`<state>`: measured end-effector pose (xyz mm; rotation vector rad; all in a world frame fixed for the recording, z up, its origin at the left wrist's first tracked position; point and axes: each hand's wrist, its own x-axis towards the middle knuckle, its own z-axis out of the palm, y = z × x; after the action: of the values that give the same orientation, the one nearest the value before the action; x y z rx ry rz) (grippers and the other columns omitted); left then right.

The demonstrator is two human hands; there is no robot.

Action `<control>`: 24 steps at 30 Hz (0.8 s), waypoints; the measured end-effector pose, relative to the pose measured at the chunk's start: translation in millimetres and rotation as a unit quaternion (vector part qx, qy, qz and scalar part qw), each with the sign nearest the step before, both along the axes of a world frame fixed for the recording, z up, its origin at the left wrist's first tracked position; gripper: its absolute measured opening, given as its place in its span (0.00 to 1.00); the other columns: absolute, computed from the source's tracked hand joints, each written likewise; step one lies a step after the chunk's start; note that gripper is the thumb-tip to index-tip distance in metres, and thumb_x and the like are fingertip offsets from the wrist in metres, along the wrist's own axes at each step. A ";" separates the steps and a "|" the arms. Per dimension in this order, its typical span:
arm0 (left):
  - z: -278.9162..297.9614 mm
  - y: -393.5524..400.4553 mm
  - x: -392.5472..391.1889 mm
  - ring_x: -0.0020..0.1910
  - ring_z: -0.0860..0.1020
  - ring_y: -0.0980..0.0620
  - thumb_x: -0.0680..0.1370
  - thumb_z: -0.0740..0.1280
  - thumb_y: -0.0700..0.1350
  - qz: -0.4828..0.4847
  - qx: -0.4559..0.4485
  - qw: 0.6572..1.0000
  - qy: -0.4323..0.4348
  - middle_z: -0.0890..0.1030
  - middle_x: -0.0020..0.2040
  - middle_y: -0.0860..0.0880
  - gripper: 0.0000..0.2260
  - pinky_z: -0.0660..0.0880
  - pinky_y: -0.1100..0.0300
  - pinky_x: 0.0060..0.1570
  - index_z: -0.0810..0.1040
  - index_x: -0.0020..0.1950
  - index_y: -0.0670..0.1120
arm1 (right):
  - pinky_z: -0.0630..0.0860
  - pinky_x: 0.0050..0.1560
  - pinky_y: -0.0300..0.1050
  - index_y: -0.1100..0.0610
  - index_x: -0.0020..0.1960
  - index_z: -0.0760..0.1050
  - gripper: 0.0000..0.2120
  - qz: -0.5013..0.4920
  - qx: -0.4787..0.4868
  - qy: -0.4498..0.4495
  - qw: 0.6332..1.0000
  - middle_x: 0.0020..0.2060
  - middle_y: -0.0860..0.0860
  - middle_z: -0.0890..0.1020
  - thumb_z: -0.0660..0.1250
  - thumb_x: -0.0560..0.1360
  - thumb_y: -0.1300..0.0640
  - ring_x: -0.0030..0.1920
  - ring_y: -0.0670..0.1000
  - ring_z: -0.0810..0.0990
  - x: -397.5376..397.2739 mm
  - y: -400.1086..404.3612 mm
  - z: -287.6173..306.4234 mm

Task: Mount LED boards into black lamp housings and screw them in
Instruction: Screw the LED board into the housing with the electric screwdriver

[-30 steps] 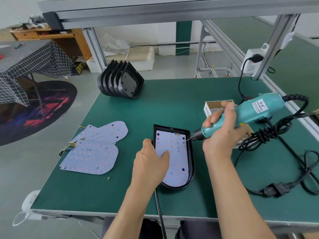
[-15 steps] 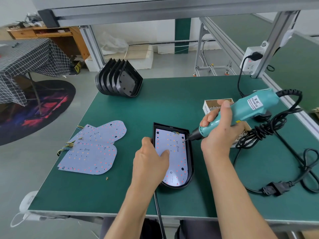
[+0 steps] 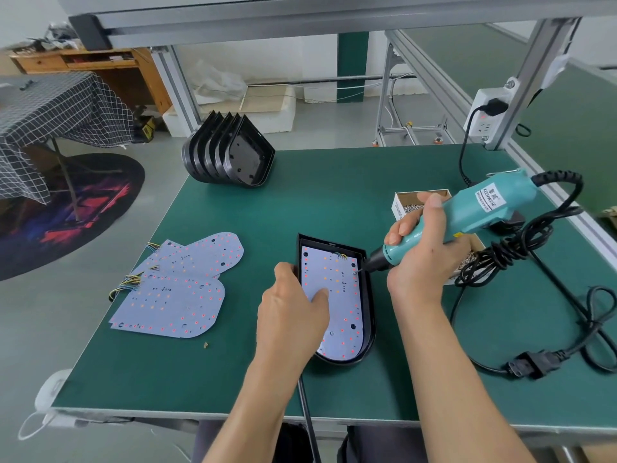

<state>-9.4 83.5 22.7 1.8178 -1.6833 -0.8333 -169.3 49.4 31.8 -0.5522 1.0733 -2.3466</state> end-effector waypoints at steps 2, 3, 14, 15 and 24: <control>-0.5 0.3 -0.7 0.46 0.78 0.46 0.80 0.70 0.51 0.000 -0.007 1.000 -0.004 0.79 0.46 0.52 0.16 0.77 0.50 0.48 0.68 0.60 0.48 | 0.68 0.31 0.45 0.56 0.46 0.74 0.11 0.002 -0.003 0.009 1.000 0.26 0.53 0.71 0.69 0.75 0.48 0.24 0.55 0.68 -0.2 -1.1 -1.3; -0.8 0.3 -0.9 0.46 0.77 0.46 0.80 0.70 0.51 0.000 -0.009 1.000 -0.006 0.78 0.46 0.52 0.16 0.75 0.51 0.47 0.67 0.60 0.48 | 0.69 0.31 0.45 0.56 0.46 0.74 0.11 0.002 -0.003 0.016 1.000 0.26 0.52 0.71 0.69 0.76 0.49 0.24 0.55 0.68 -0.2 -1.4 -2.1; -0.7 1.5 -2.6 0.43 0.76 0.48 0.80 0.70 0.50 0.003 -0.012 1.000 -0.006 0.78 0.44 0.52 0.14 0.72 0.52 0.43 0.65 0.56 0.50 | 0.68 0.30 0.43 0.44 0.39 0.76 0.08 -0.005 0.008 0.040 0.999 0.25 0.52 0.70 0.69 0.77 0.51 0.23 0.54 0.69 2.3 -4.9 -2.9; -0.4 1.3 -2.8 0.44 0.76 0.46 0.80 0.70 0.50 0.002 -0.011 1.000 -0.007 0.78 0.44 0.52 0.14 0.72 0.52 0.44 0.66 0.57 0.49 | 0.68 0.29 0.44 0.44 0.38 0.75 0.09 -0.005 0.014 0.041 0.999 0.25 0.52 0.70 0.69 0.77 0.51 0.23 0.54 0.69 2.6 -5.1 -2.5; 2.6 1.5 -3.6 0.45 0.79 0.43 0.80 0.69 0.50 0.001 -0.004 1.000 -0.010 0.78 0.44 0.49 0.14 0.76 0.49 0.47 0.67 0.59 0.48 | 0.68 0.30 0.43 0.47 0.40 0.75 0.07 -0.002 0.022 0.040 0.999 0.25 0.52 0.70 0.69 0.77 0.51 0.23 0.54 0.69 1.0 -6.4 -7.6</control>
<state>-13.0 85.0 25.3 1.8284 -1.6935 -0.8093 -168.3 42.9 24.2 -0.6343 1.1598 -2.3149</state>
